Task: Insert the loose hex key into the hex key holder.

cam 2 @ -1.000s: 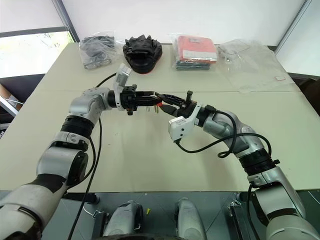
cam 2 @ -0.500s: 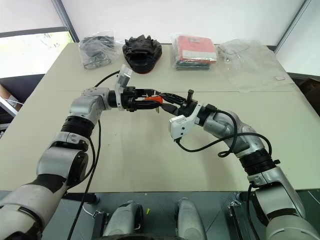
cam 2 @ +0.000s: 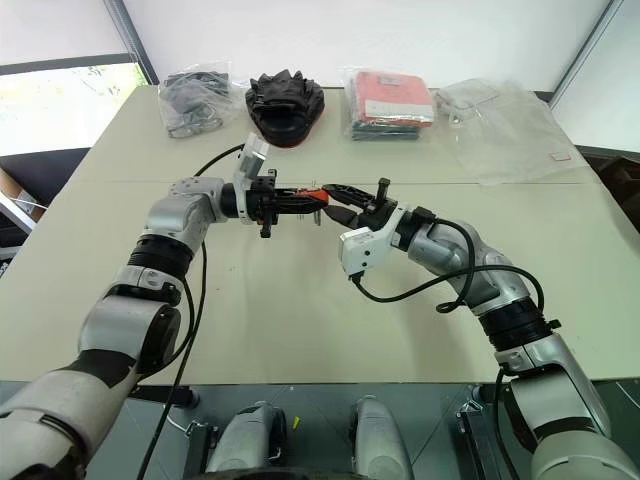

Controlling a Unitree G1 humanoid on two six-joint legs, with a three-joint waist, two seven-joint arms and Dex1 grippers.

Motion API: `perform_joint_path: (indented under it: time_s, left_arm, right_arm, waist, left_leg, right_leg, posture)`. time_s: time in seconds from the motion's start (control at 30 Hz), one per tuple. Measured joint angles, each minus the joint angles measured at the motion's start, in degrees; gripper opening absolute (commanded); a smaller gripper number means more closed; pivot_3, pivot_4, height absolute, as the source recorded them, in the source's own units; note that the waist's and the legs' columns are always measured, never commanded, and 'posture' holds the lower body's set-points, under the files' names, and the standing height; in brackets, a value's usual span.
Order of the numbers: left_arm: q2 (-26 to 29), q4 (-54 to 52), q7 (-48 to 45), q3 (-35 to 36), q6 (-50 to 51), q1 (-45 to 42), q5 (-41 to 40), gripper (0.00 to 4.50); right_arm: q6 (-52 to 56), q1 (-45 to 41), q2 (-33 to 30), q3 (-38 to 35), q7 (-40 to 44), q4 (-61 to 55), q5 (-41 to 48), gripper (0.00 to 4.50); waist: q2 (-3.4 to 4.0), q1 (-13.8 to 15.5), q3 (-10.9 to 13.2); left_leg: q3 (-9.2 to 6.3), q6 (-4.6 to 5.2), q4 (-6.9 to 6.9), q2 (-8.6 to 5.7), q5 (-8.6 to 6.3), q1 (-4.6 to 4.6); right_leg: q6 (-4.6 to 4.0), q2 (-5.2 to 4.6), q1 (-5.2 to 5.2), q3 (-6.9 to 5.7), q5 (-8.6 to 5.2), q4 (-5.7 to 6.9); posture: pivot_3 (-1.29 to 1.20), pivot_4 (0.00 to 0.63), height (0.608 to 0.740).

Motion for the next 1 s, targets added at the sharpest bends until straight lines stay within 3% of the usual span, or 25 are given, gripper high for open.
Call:
perform_joint_path:
  time_s: [0.13,0.37,0.47,0.53,0.67,0.8,0.9,1.0]
  left_arm:
    - [-0.1,0.0,1.2,0.1,0.0,0.1,0.0,0.00]
    - [1.2,-0.2,1.4,-0.1,-1.7,1.0,1.0,0.00]
    - [4.1,-0.5,1.4,-0.1,-4.1,2.4,2.3,0.00]
    - [5.1,-1.9,1.4,0.0,-4.9,3.4,2.5,0.00]
    - [6.4,-10.5,1.9,0.0,-5.0,7.9,2.2,0.00]
    - [7.5,-23.2,4.6,0.0,-1.7,15.9,0.9,0.00]
    - [7.1,-28.8,7.9,0.2,1.2,19.0,-0.3,0.00]
    - [5.8,-33.3,11.7,0.4,3.0,20.7,-1.9,0.00]
  right_arm:
    - [-0.8,0.7,0.0,0.0,0.8,-2.1,1.0,4.47]
    - [-0.3,5.2,-3.2,-0.9,2.2,-4.5,-0.2,4.47]
    - [5.7,10.4,-4.7,-4.5,5.6,-7.5,4.9,4.47]
    - [16.8,12.6,-3.4,-7.8,9.2,-11.6,11.2,4.47]
    - [60.8,10.4,6.0,-14.6,13.3,-25.3,27.1,4.47]
    - [104.3,0.2,14.7,-18.6,10.7,-33.2,34.4,4.47]
    - [121.4,-5.1,19.0,-20.2,8.1,-34.2,36.2,4.47]
    - [127.4,-6.0,23.1,-22.2,4.5,-31.9,37.6,4.47]
  waist:
    - [0.00,0.0,0.0]
    - [0.00,0.1,0.0]
    - [0.00,0.1,0.0]
    - [0.00,0.0,0.0]
    - [0.02,0.0,0.0]
    - [0.09,0.1,0.0]
    - [0.09,0.7,0.0]
    - [0.10,1.2,0.0]
  left_leg:
    - [0.00,0.00,0.00,0.00,0.00,0.00]
    - [0.00,0.00,0.00,0.00,0.00,0.00]
    - [0.00,0.00,0.00,0.00,0.00,0.00]
    - [-0.01,0.00,0.04,0.01,0.00,0.01]
    - [-0.13,-0.01,0.07,0.05,0.01,0.06]
    - [-0.20,-0.01,0.08,0.06,0.01,0.06]
    - [-0.24,-0.01,0.08,0.04,0.01,0.00]
    - [-0.21,-0.01,0.08,0.01,0.01,-0.02]
  right_leg:
    - [0.00,0.00,0.00,0.00,0.00,0.00]
    - [0.00,0.00,0.00,0.00,0.00,0.00]
    - [0.00,0.00,0.01,0.00,0.00,0.00]
    - [-0.01,0.00,0.01,0.00,0.01,0.05]
    - [-0.06,0.02,0.02,-0.03,0.02,0.21]
    - [-0.10,0.02,-0.01,-0.05,0.03,0.30]
    - [-0.10,0.01,-0.01,-0.10,0.03,0.25]
    - [-0.09,0.00,0.07,-0.09,0.04,0.12]
  posture:
    - [0.00,0.150,0.739]
    - [0.00,0.150,0.739]
    - [0.00,0.150,0.739]
    - [0.00,0.150,0.739]
    - [0.00,0.150,0.739]
    - [0.00,0.150,0.739]
    - [0.00,0.150,0.739]
    - [0.00,0.150,0.739]
